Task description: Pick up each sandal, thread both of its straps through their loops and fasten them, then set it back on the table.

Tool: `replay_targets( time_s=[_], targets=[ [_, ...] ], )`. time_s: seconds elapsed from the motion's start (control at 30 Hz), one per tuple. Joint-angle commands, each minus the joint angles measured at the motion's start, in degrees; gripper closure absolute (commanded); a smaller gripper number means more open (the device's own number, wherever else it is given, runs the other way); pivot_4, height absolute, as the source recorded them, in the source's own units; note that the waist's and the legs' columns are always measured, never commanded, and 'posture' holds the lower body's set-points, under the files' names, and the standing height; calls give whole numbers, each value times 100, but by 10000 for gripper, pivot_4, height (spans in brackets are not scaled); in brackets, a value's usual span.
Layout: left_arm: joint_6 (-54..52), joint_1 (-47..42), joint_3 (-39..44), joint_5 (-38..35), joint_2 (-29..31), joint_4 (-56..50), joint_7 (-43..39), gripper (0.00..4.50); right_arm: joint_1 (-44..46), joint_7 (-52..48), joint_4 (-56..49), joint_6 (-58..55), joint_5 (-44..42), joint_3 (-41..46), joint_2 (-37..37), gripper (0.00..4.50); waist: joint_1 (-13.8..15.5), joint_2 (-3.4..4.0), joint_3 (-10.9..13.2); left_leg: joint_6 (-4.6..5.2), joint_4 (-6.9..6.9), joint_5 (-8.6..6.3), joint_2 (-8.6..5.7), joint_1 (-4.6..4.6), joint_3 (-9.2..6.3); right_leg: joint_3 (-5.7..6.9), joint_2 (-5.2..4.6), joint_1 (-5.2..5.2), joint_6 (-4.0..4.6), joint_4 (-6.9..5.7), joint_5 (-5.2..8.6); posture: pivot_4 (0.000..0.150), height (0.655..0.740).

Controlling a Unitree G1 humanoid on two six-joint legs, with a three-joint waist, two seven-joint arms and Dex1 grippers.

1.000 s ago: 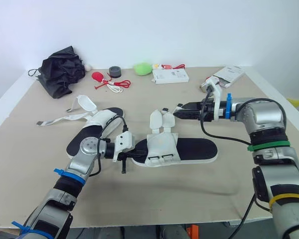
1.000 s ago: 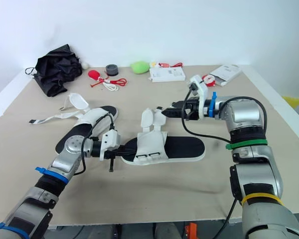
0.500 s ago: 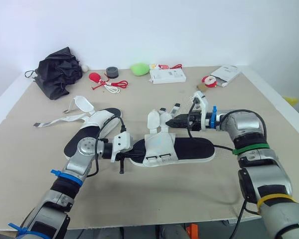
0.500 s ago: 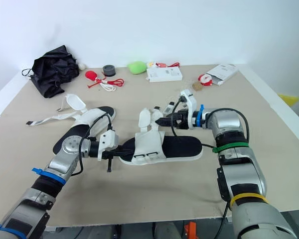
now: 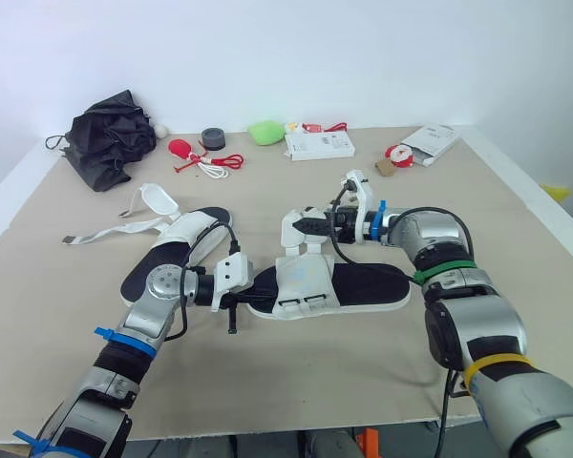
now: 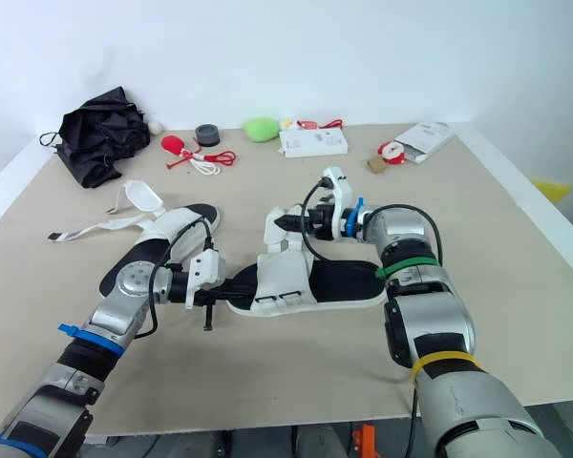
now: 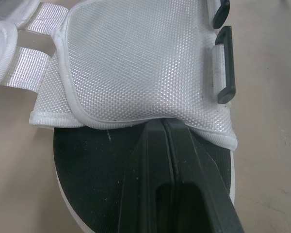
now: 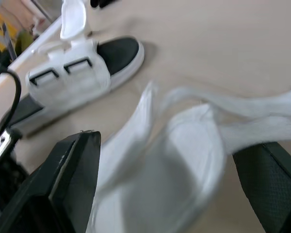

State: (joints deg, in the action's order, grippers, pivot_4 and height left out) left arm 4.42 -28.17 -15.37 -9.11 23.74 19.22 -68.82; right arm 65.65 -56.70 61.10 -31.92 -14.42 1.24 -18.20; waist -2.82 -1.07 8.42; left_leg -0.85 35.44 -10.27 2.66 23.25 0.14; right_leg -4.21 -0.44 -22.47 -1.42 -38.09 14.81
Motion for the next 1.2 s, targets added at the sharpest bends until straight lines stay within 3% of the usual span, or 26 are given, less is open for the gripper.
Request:
replay_targets(
  time_s=[0.03,0.43,0.53,0.73,0.77,0.87,1.07,1.2],
  targets=[
    [-440,347,-327,417,135,444,42,45000,427,463,357,368,-157,496,78,608,0,0,0,0,0,0,0,0,0,0,0,0,0,0,0,1500,7400],
    [-496,541,-342,422,175,265,141,45000,817,1333,1084,832,-149,1160,336,608,-1,0,0,0,-4,0,0,0,1,-2,-1,0,3,1,3,1500,7400],
    [-513,577,-334,410,185,234,161,45000,834,1484,1126,945,-159,1293,365,9827,-1,0,0,0,-7,0,0,0,1,-2,-1,-2,4,1,4,1500,7400],
    [-482,568,-378,417,142,287,170,45000,825,1562,1156,1022,-114,1409,384,39699,-2,0,0,0,-8,0,0,0,0,-2,0,-2,5,1,5,1500,7400],
    [-478,555,-386,420,129,303,170,45000,822,1570,1157,1038,-100,1405,383,42901,-2,1,0,0,-8,0,0,0,0,-2,-1,-2,5,1,5,1500,7400],
    [-457,528,-407,424,104,342,151,45000,812,1543,1147,1075,-83,1396,375,44030,-2,1,0,0,-8,0,0,0,0,-2,-1,-2,5,1,5,1500,7400],
    [-379,439,-465,460,46,465,79,45000,456,763,331,2566,484,667,300,44030,0,5,4,0,-7,0,-2,1,-1,-1,0,-1,5,3,5,1500,7400],
    [-367,434,-494,465,0,501,53,45000,-760,-120,-1699,3435,890,-247,158,44030,16,7,4,-1,-7,0,-4,4,-7,-1,0,3,-2,6,9,1500,7400]
  ],
)
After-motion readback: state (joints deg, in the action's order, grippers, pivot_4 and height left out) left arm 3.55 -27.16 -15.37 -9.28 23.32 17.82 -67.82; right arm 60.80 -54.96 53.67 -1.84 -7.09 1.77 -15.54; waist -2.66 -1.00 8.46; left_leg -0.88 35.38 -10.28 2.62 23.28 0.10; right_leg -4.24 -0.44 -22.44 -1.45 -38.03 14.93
